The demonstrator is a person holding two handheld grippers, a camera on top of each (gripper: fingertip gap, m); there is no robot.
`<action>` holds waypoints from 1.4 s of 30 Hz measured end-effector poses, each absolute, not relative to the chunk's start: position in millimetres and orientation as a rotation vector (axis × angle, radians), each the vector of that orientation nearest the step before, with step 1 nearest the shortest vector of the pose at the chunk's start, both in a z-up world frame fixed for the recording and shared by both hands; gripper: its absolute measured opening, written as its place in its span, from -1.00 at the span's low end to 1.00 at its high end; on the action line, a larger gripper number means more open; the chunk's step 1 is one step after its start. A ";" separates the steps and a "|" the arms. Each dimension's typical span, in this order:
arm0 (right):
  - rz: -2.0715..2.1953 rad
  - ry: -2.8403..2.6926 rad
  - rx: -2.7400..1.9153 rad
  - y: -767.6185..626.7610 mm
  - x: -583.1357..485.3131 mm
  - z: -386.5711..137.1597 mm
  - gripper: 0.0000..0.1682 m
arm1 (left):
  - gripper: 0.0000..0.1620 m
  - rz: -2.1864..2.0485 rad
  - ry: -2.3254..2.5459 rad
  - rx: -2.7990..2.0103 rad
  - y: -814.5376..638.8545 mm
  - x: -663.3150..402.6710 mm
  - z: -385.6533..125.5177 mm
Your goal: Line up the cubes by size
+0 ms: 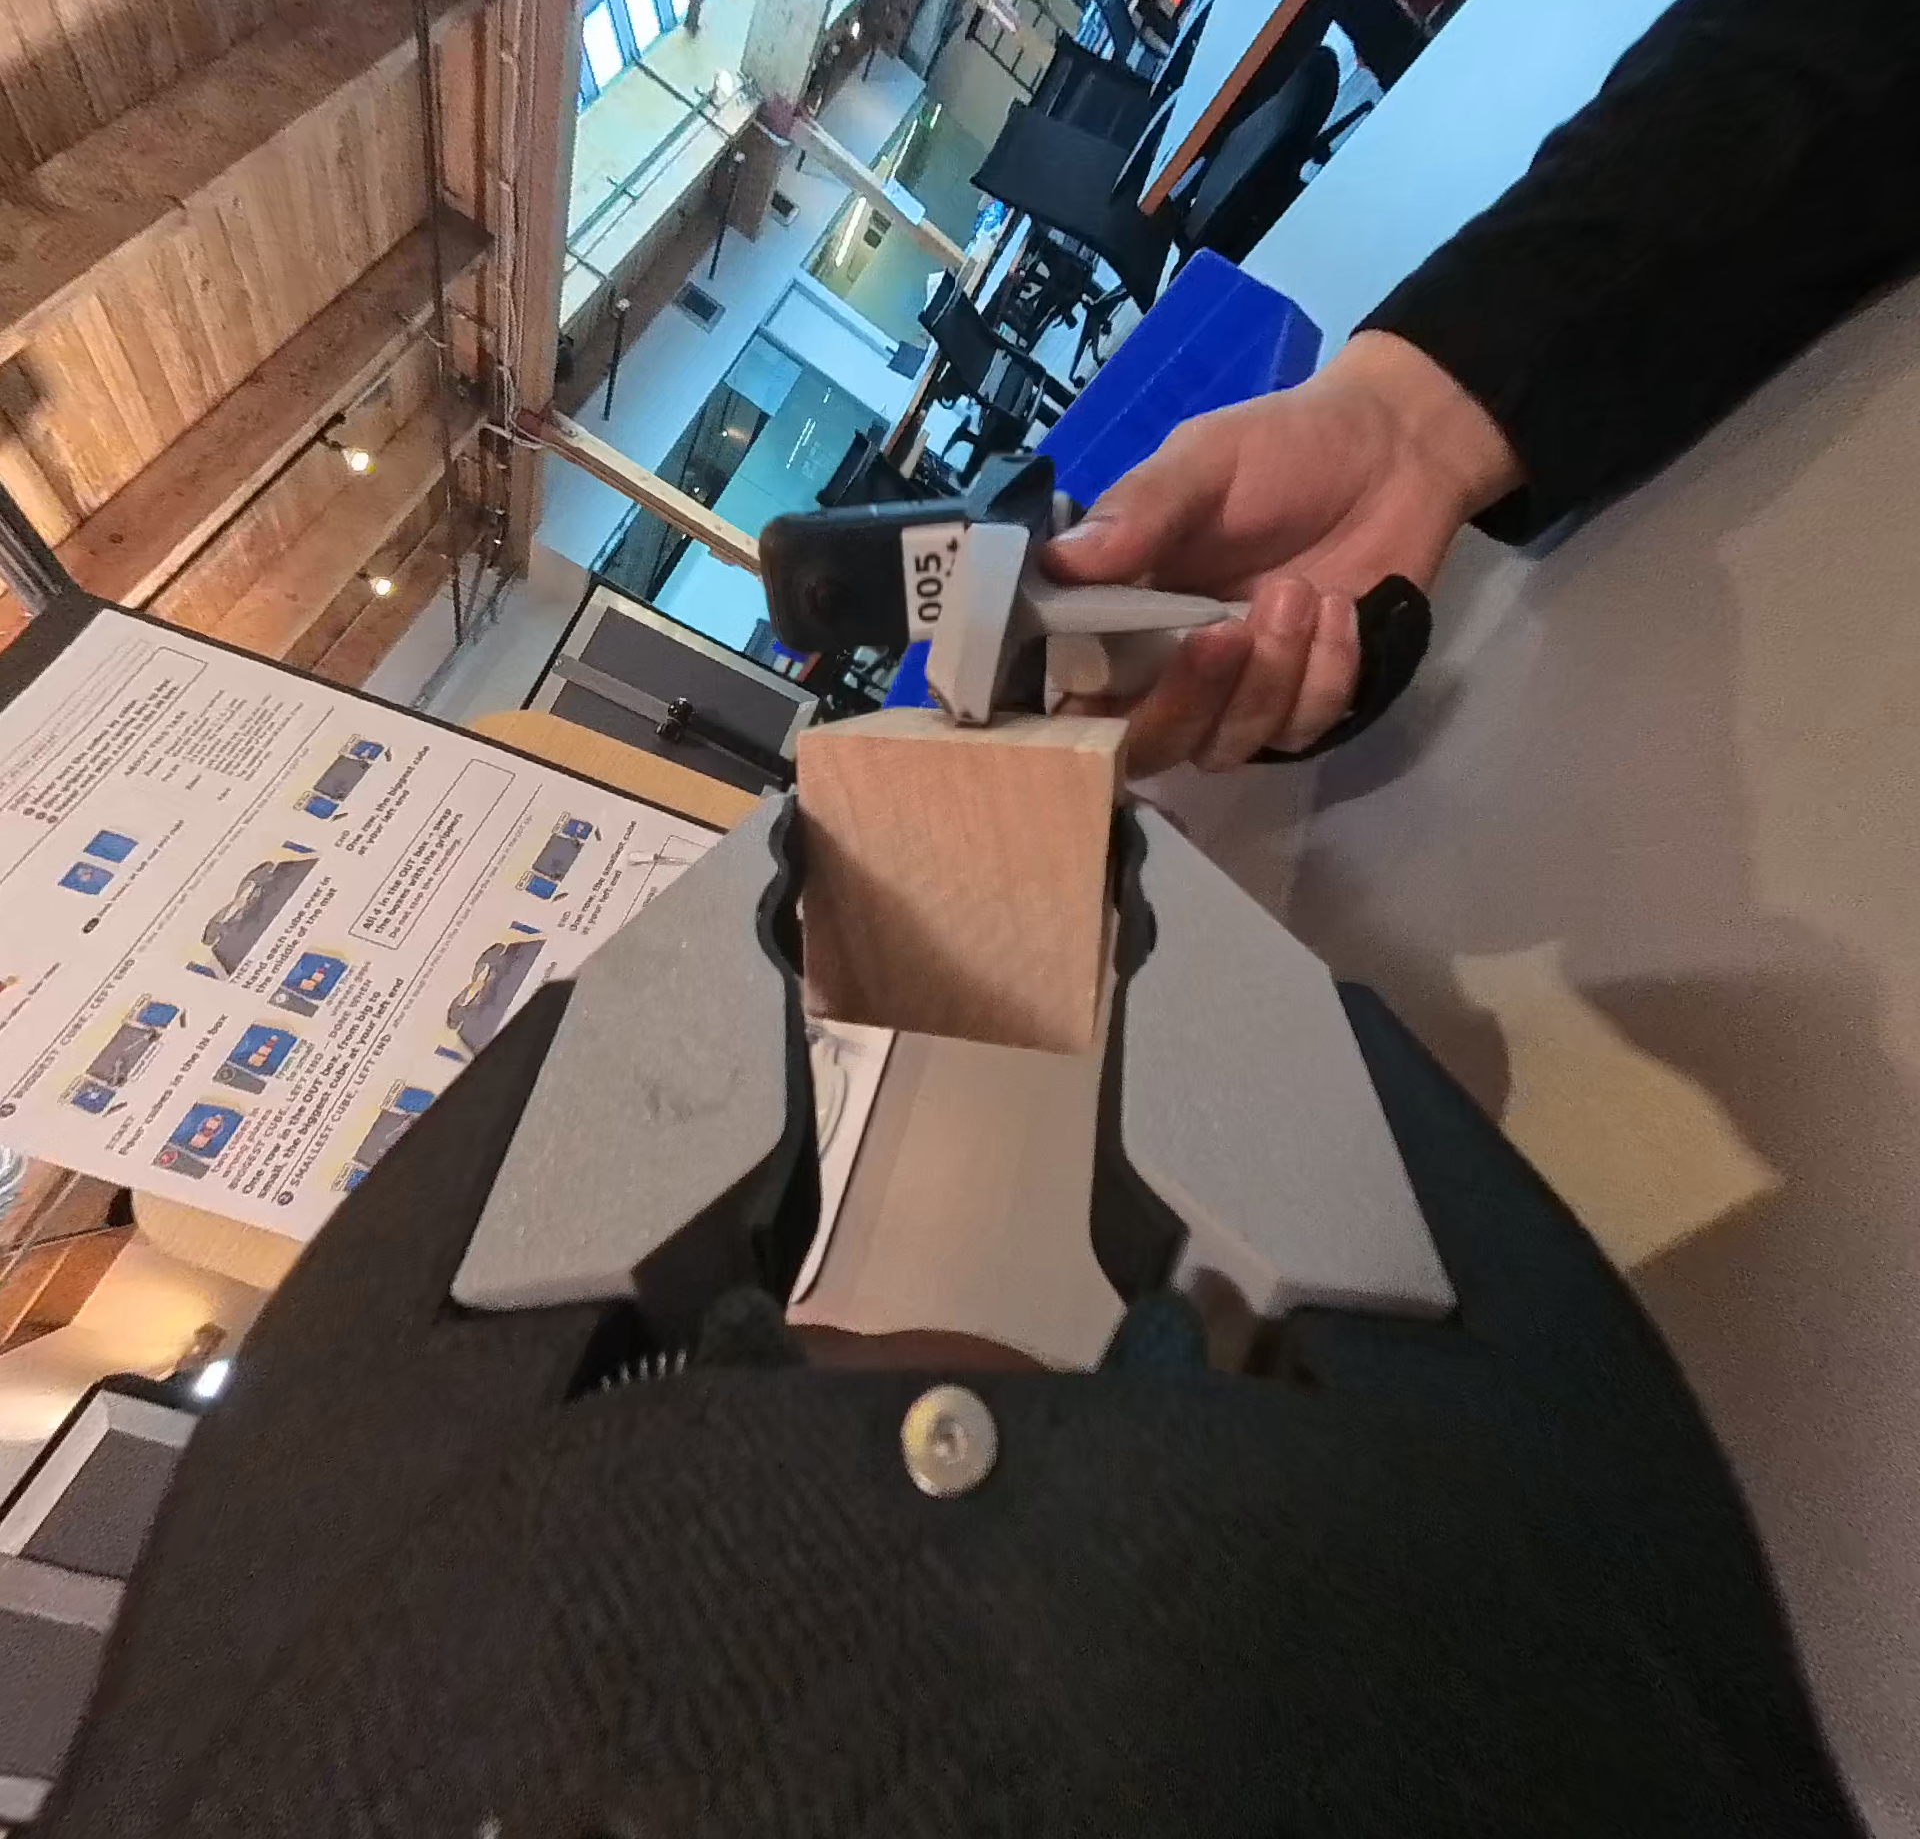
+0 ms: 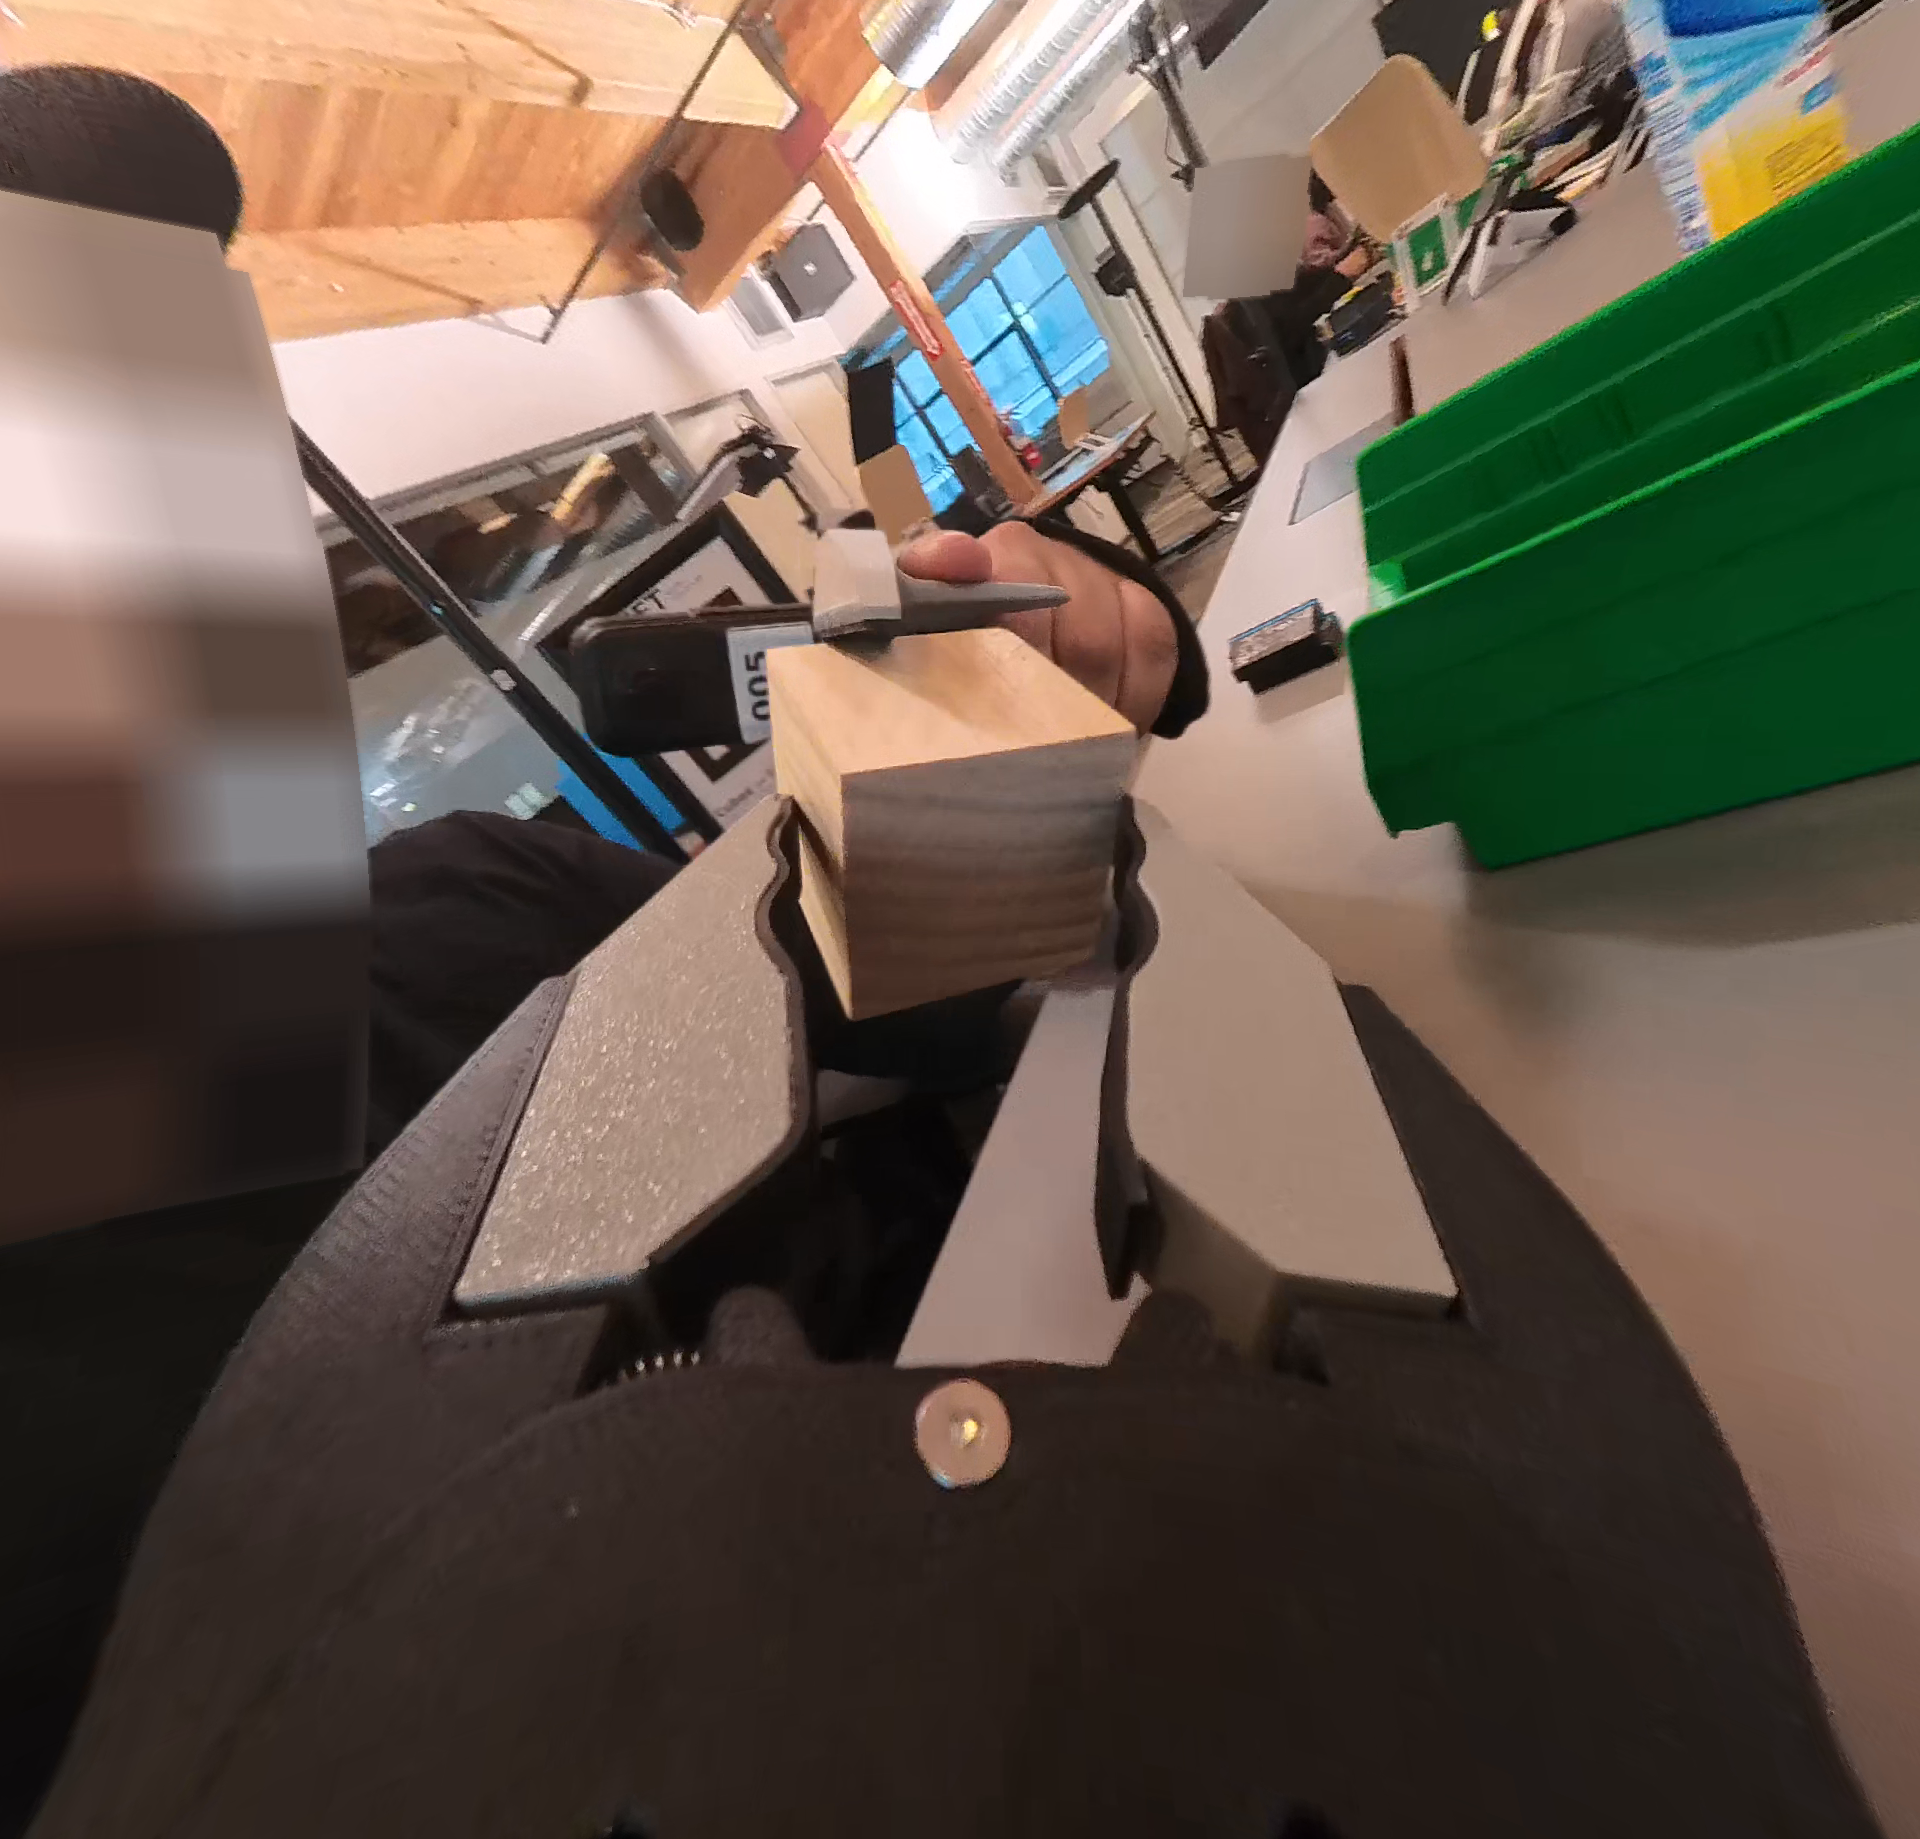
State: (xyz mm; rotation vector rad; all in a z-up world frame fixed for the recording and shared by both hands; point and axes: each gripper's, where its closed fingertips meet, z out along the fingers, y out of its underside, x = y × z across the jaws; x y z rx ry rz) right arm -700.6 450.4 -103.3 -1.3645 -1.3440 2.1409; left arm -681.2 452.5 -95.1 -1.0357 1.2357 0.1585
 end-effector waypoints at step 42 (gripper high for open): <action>-0.169 -1.865 -1.785 689.0 -477.6 -129.8 -0.31 | -0.50 -0.001 1.093 -1.192 453.8 -735.7 -91.0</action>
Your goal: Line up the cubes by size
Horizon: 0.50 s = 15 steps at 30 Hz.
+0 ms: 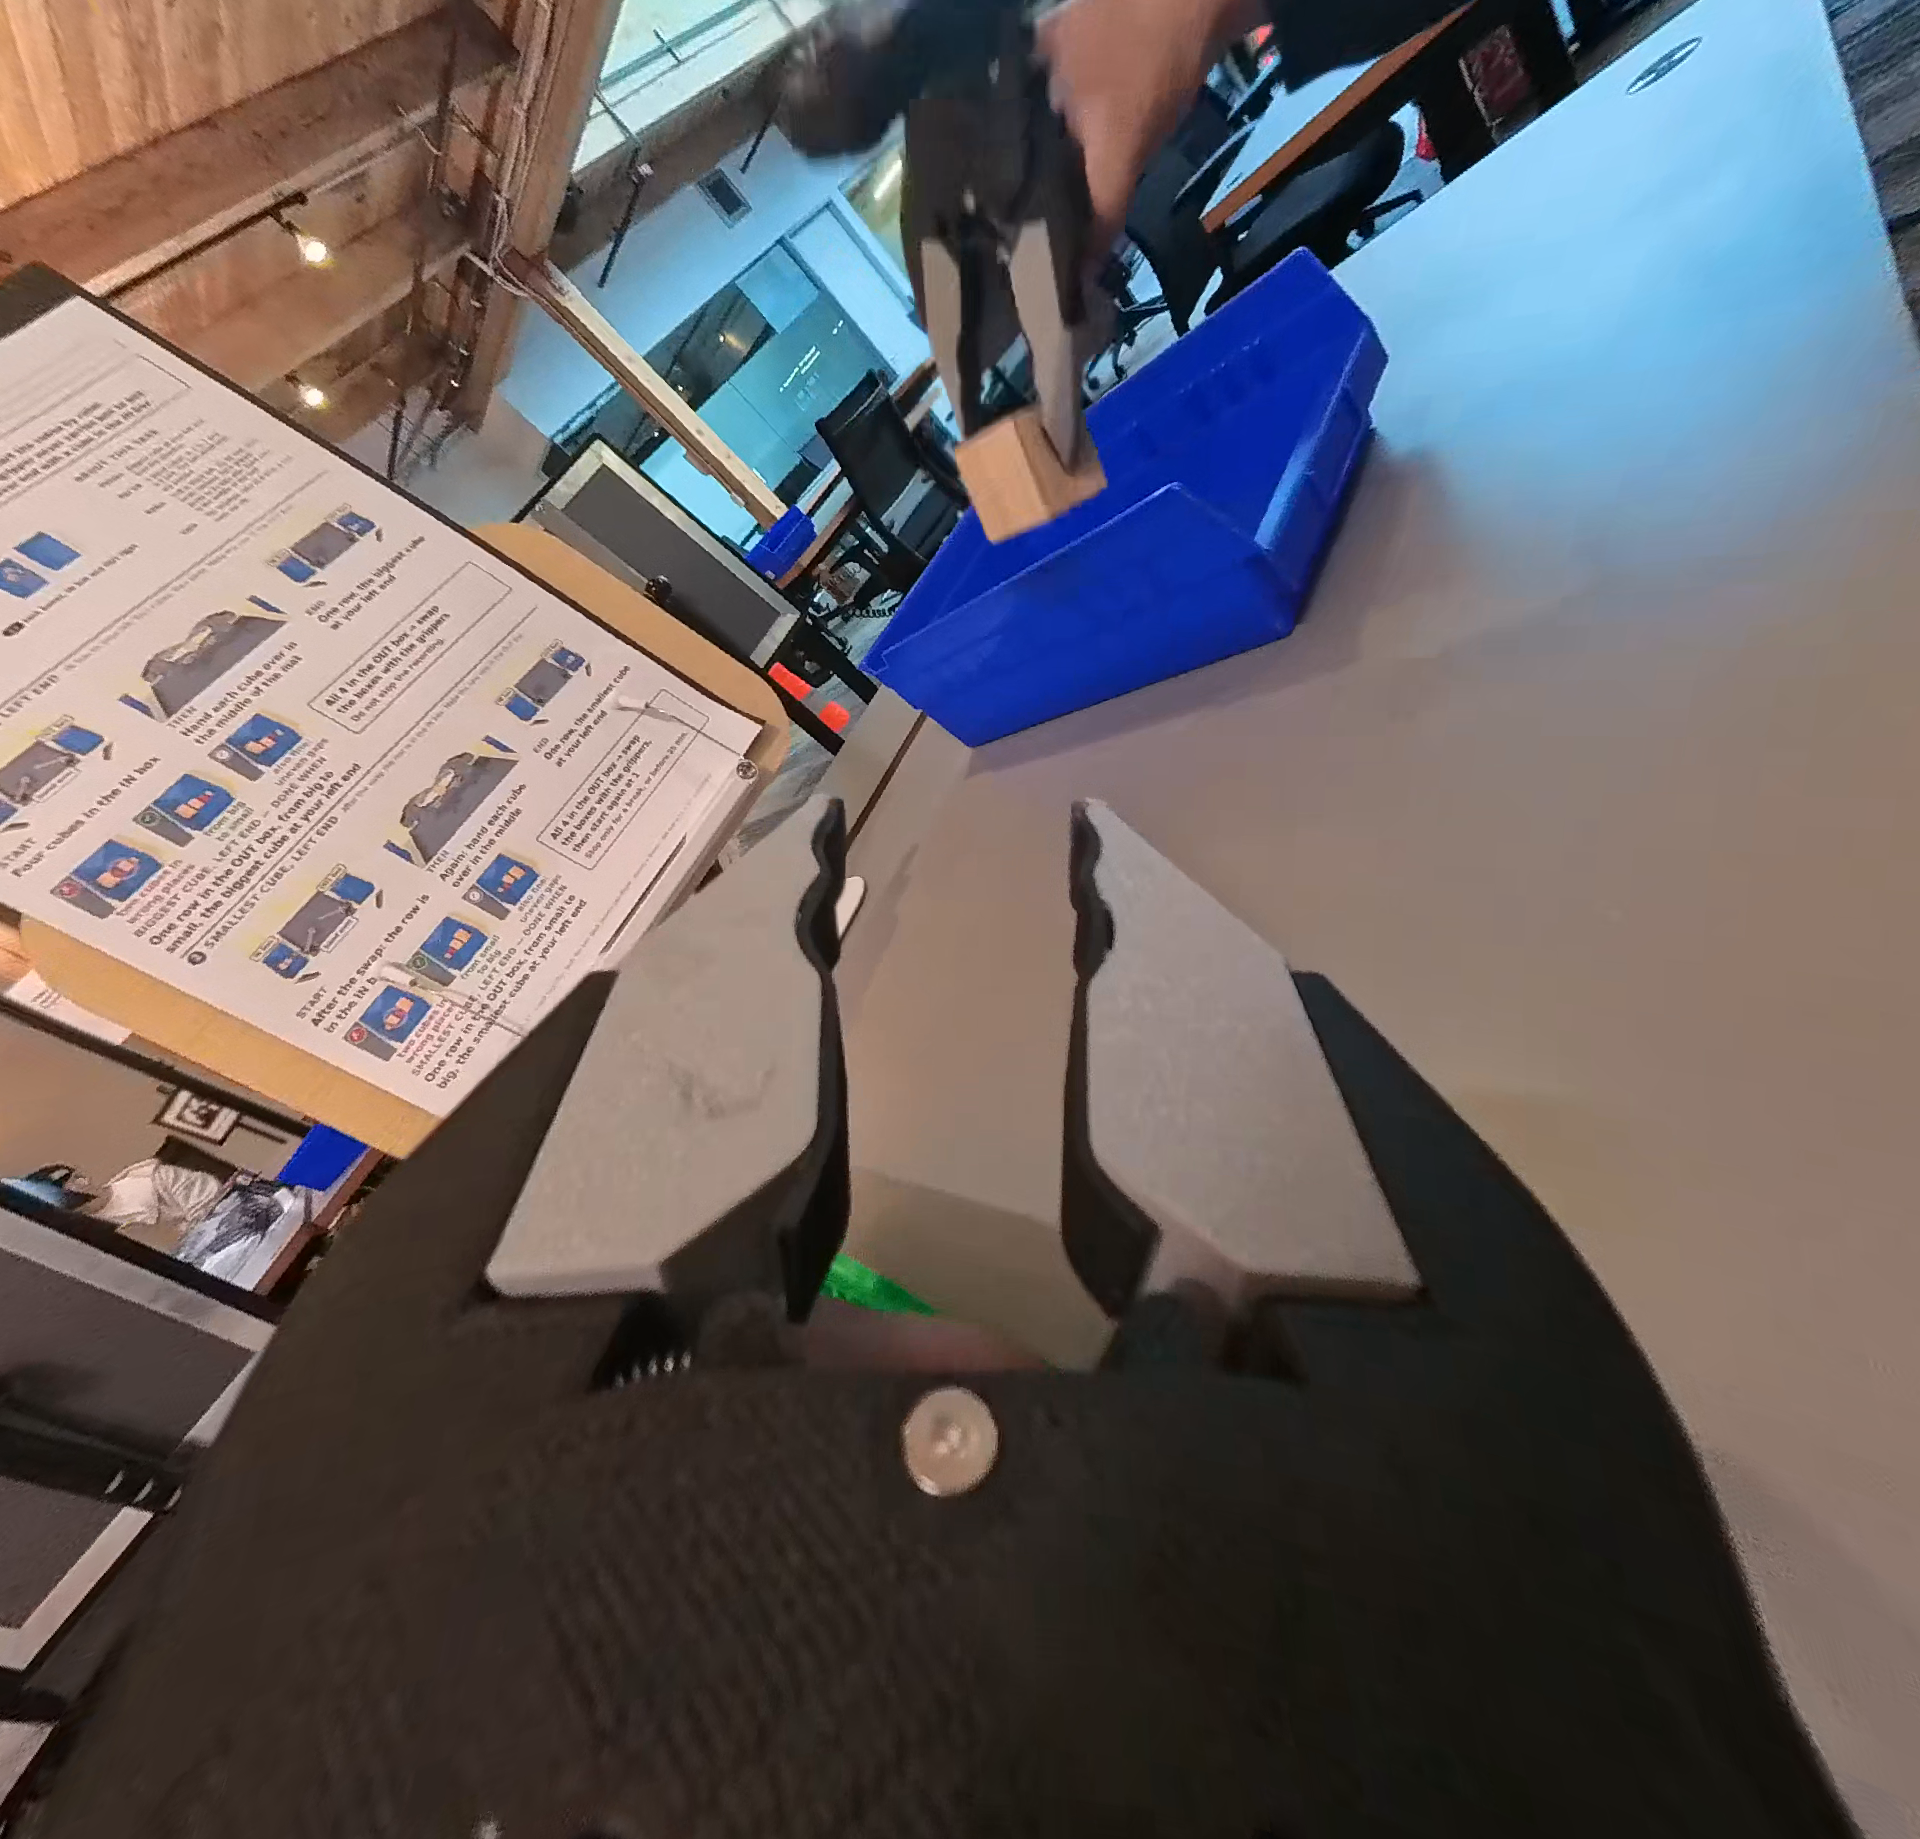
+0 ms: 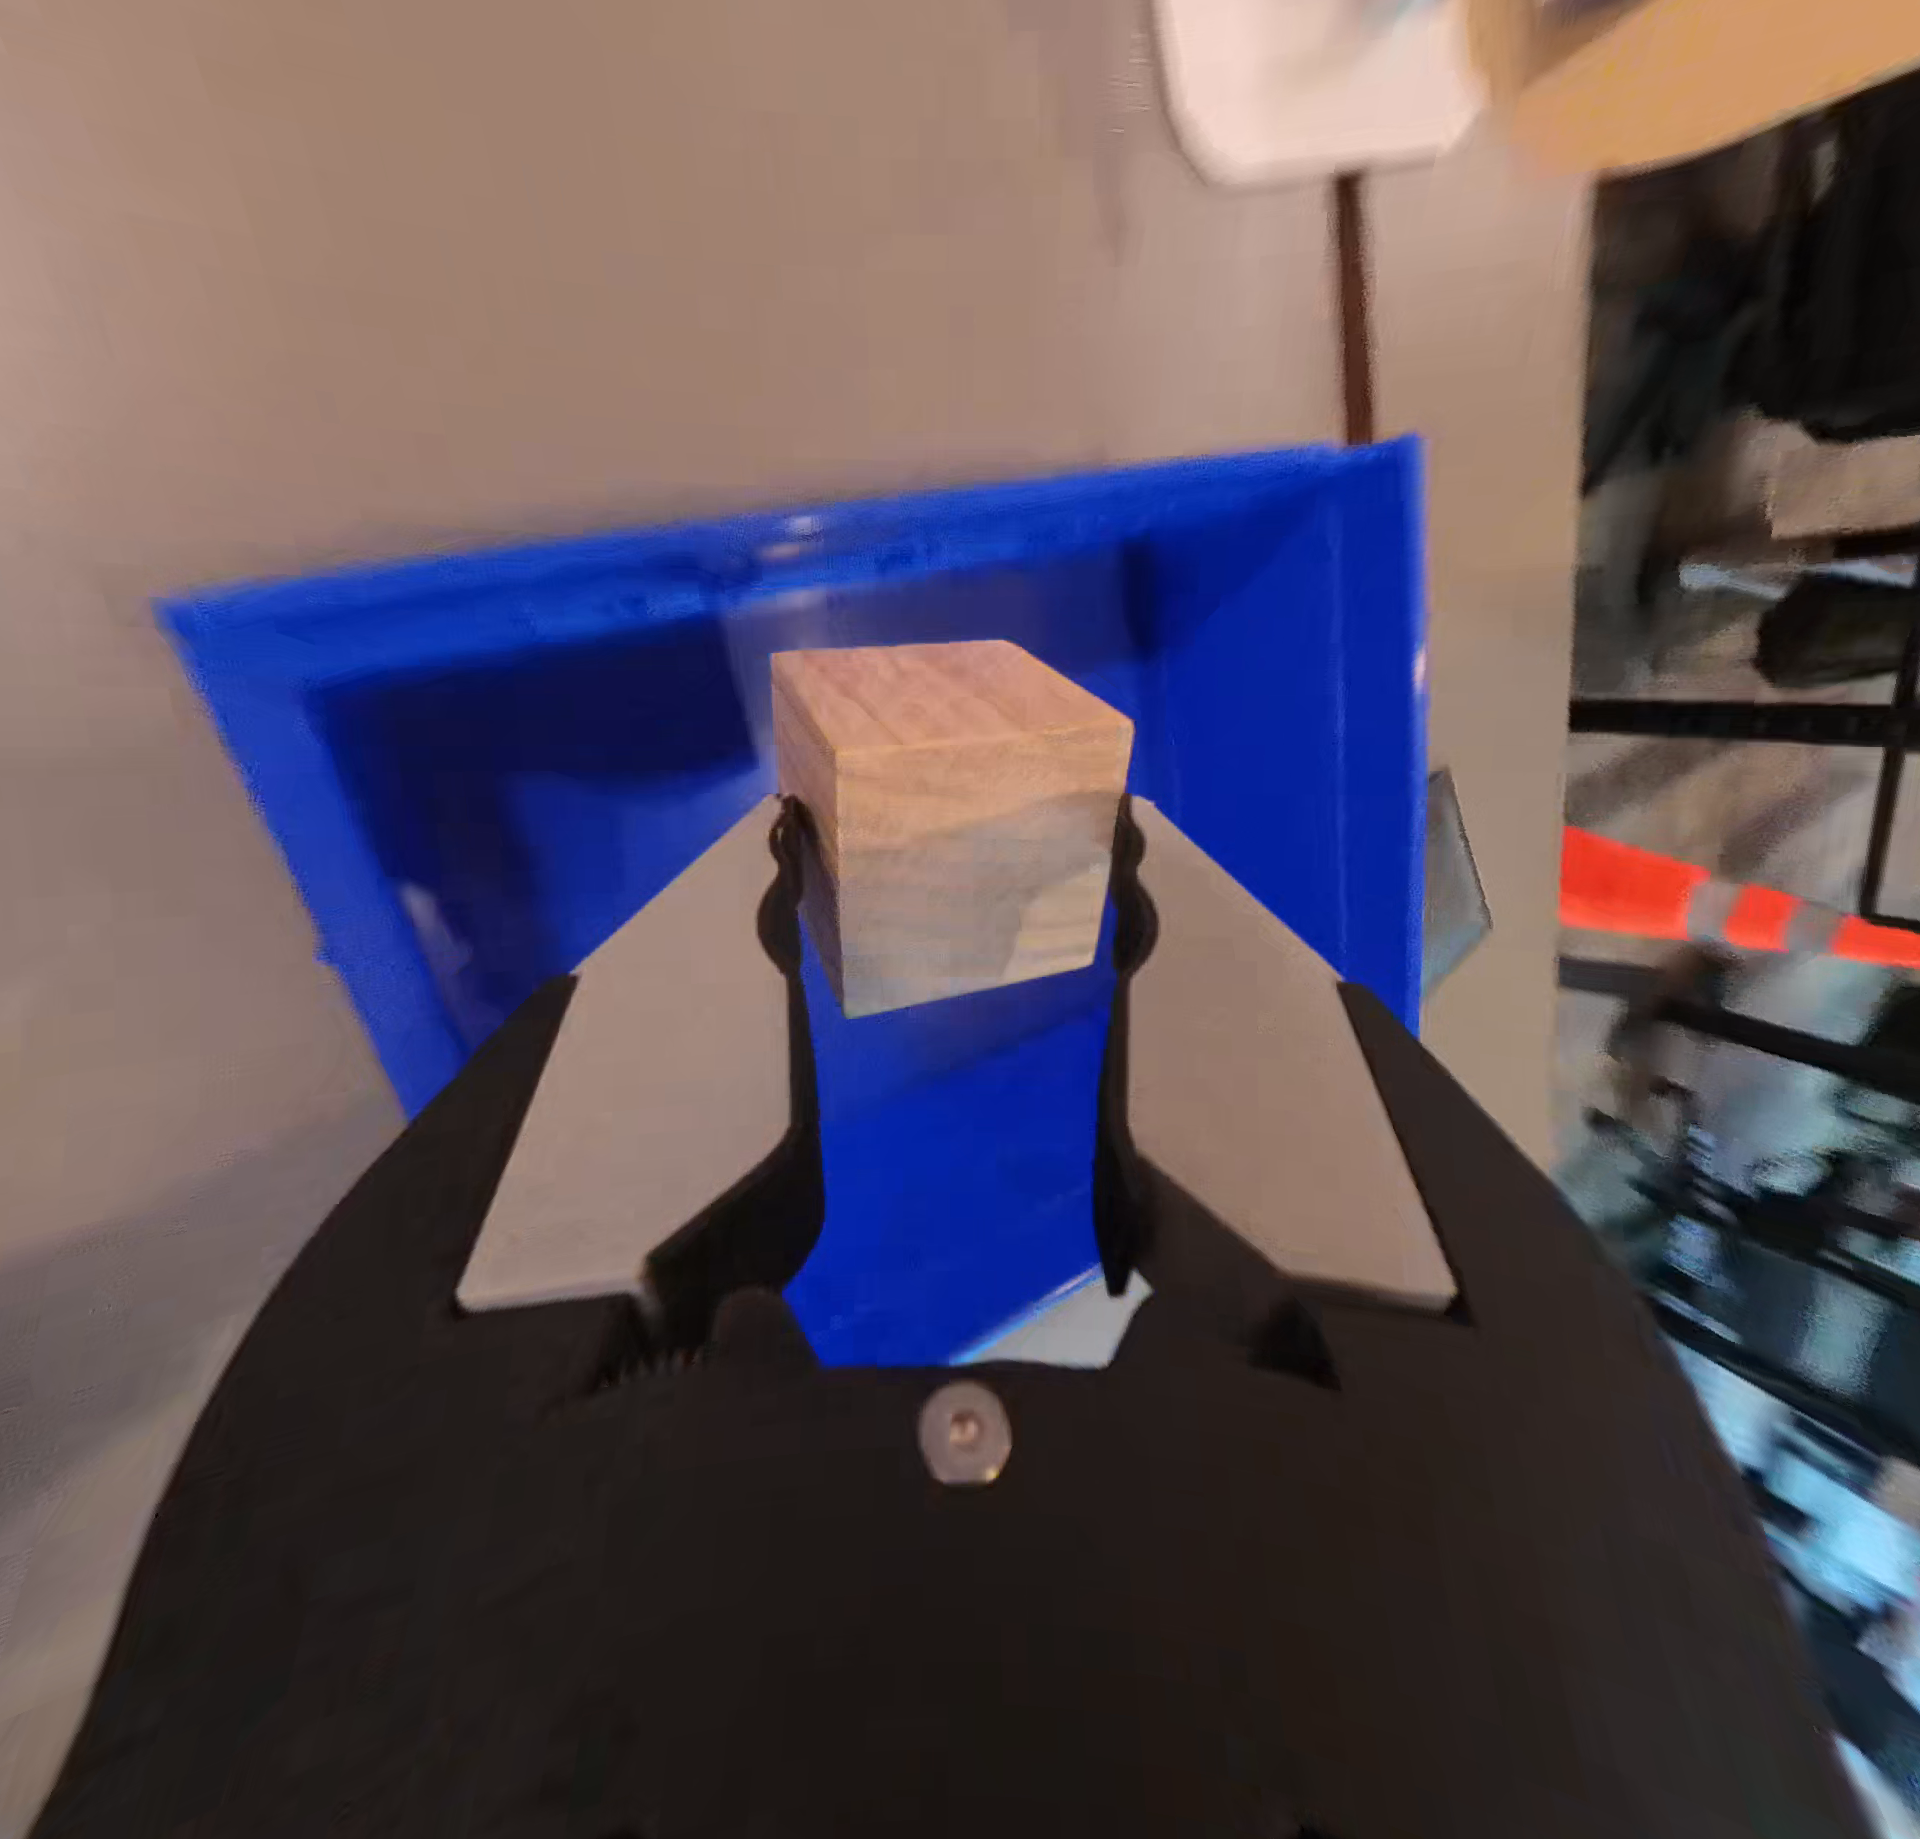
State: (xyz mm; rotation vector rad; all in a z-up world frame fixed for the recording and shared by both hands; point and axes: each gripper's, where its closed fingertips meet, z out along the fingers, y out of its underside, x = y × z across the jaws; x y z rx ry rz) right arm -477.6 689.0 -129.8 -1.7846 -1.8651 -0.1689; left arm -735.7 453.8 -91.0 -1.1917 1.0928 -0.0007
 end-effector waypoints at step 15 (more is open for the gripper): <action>-0.144 -2.165 -1.845 699.0 -500.6 -225.0 -0.31 | -0.51 0.039 1.119 -1.236 462.3 -739.9 -106.1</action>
